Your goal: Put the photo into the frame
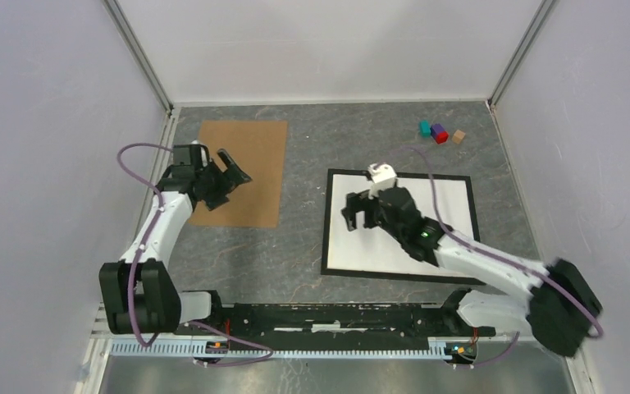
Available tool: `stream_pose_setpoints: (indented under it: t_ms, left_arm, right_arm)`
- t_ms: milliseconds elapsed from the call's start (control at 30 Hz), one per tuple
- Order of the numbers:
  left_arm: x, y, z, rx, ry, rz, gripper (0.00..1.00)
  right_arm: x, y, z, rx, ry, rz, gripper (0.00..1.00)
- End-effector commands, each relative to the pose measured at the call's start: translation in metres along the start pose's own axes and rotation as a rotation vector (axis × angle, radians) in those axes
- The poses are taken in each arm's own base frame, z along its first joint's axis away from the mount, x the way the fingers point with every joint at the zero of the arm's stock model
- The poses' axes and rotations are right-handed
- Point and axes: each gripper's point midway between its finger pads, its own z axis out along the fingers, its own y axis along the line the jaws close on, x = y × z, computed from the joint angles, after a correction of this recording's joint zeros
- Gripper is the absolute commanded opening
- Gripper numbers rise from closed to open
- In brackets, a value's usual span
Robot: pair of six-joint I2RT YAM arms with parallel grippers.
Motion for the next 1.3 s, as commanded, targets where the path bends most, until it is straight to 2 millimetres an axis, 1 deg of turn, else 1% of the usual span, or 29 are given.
stream_pose_setpoints:
  t_ms: [0, 33, 67, 100, 133, 167, 200, 233, 267, 300, 333, 400, 433, 500, 533, 600, 633, 700, 733, 767, 867, 933, 1000, 1033, 1100, 1200, 1233, 1267]
  left_arm:
    - [-0.056, 0.044, 0.010, -0.187, -0.152, -0.200, 1.00]
    - [-0.072, 0.051, 0.016, -0.223, -0.194, -0.190, 1.00]
    - [-0.084, 0.056, 0.022, -0.255, -0.224, -0.166, 1.00]
    - [-0.097, 0.072, 0.027, -0.345, -0.247, -0.155, 1.00]
    - [-0.102, 0.091, 0.030, -0.427, -0.227, -0.170, 1.00]
    - [-0.110, 0.102, 0.032, -0.481, -0.224, -0.157, 1.00]
    - [-0.120, 0.114, 0.035, -0.530, -0.239, -0.136, 1.00]
    - [-0.129, 0.126, 0.033, -0.575, -0.254, -0.138, 1.00]
    - [-0.139, 0.135, 0.031, -0.599, -0.265, -0.154, 1.00]
    - [-0.151, 0.138, 0.029, -0.600, -0.283, -0.164, 1.00]
    - [-0.164, 0.140, 0.028, -0.603, -0.315, -0.144, 1.00]
    - [-0.186, 0.149, 0.029, -0.638, -0.355, -0.096, 1.00]
    - [-0.191, 0.154, 0.034, -0.644, -0.327, -0.085, 1.00]
    - [-0.200, 0.167, 0.041, -0.683, -0.265, -0.092, 1.00]
    - [-0.204, 0.174, 0.049, -0.705, -0.246, -0.068, 1.00]
    - [-0.209, 0.187, 0.062, -0.728, -0.191, -0.043, 1.00]
    - [-0.209, 0.193, 0.066, -0.736, -0.166, -0.046, 1.00]
    - [-0.204, 0.196, 0.084, -0.683, -0.113, -0.048, 1.00]
    - [-0.198, 0.197, 0.094, -0.649, -0.077, -0.060, 1.00]
    - [-0.191, 0.199, 0.099, -0.641, -0.045, -0.079, 1.00]
    - [-0.172, 0.197, 0.113, -0.589, 0.029, -0.128, 1.00]
    - [-0.157, 0.199, 0.114, -0.593, 0.089, -0.190, 0.98]
    - [-0.147, 0.202, 0.109, -0.606, 0.121, -0.248, 0.98]
    - [-0.144, 0.198, 0.108, -0.581, 0.128, -0.270, 0.97]
    - [-0.129, 0.188, 0.107, -0.522, 0.164, -0.300, 0.93]
    - [-0.111, 0.176, 0.101, -0.467, 0.174, -0.346, 0.93]
    - [-0.101, 0.175, 0.101, -0.454, 0.185, -0.364, 0.93]
    - [-0.095, 0.171, 0.100, -0.434, 0.185, -0.375, 0.93]
  right_arm:
    - [-0.055, 0.082, 0.058, -0.222, -0.074, 0.234, 0.98]
    - [-0.048, 0.094, 0.076, -0.249, -0.042, 0.262, 0.98]
    - [-0.049, 0.109, 0.092, -0.286, -0.027, 0.299, 0.98]
    - [-0.047, 0.123, 0.109, -0.320, -0.006, 0.340, 0.96]
    - [-0.046, 0.139, 0.124, -0.351, 0.020, 0.365, 0.95]
    - [-0.045, 0.153, 0.134, -0.373, 0.036, 0.381, 0.95]
    - [-0.038, 0.164, 0.147, -0.376, 0.053, 0.405, 0.94]
    - [-0.038, 0.173, 0.155, -0.379, 0.060, 0.440, 0.93]
    - [-0.033, 0.179, 0.164, -0.385, 0.069, 0.468, 0.92]
    - [-0.031, 0.186, 0.171, -0.396, 0.070, 0.484, 0.91]
    - [-0.024, 0.189, 0.178, -0.397, 0.083, 0.490, 0.91]
    - [-0.018, 0.195, 0.191, -0.394, 0.099, 0.488, 0.91]
    - [-0.012, 0.195, 0.197, -0.384, 0.116, 0.485, 0.90]
    - [-0.005, 0.196, 0.206, -0.364, 0.120, 0.473, 0.91]
    - [-0.004, 0.197, 0.209, -0.358, 0.118, 0.461, 0.91]
    - [0.006, 0.198, 0.219, -0.344, 0.142, 0.445, 0.92]
    - [0.008, 0.199, 0.223, -0.339, 0.149, 0.436, 0.93]
    - [0.014, 0.195, 0.231, -0.306, 0.153, 0.431, 0.94]
    - [0.018, 0.193, 0.234, -0.292, 0.160, 0.428, 0.94]
    - [0.020, 0.191, 0.237, -0.278, 0.162, 0.429, 0.94]
    - [0.029, 0.187, 0.243, -0.241, 0.188, 0.428, 0.95]
    - [0.031, 0.185, 0.244, -0.226, 0.191, 0.431, 0.95]
    - [0.035, 0.181, 0.244, -0.204, 0.201, 0.435, 0.95]
    - [0.038, 0.178, 0.244, -0.191, 0.205, 0.435, 0.95]
    - [0.044, 0.175, 0.244, -0.173, 0.219, 0.441, 0.96]
    - [0.050, 0.173, 0.243, -0.173, 0.229, 0.443, 0.96]
    - [0.053, 0.172, 0.242, -0.174, 0.236, 0.437, 0.96]
    - [0.056, 0.171, 0.241, -0.170, 0.245, 0.433, 0.96]
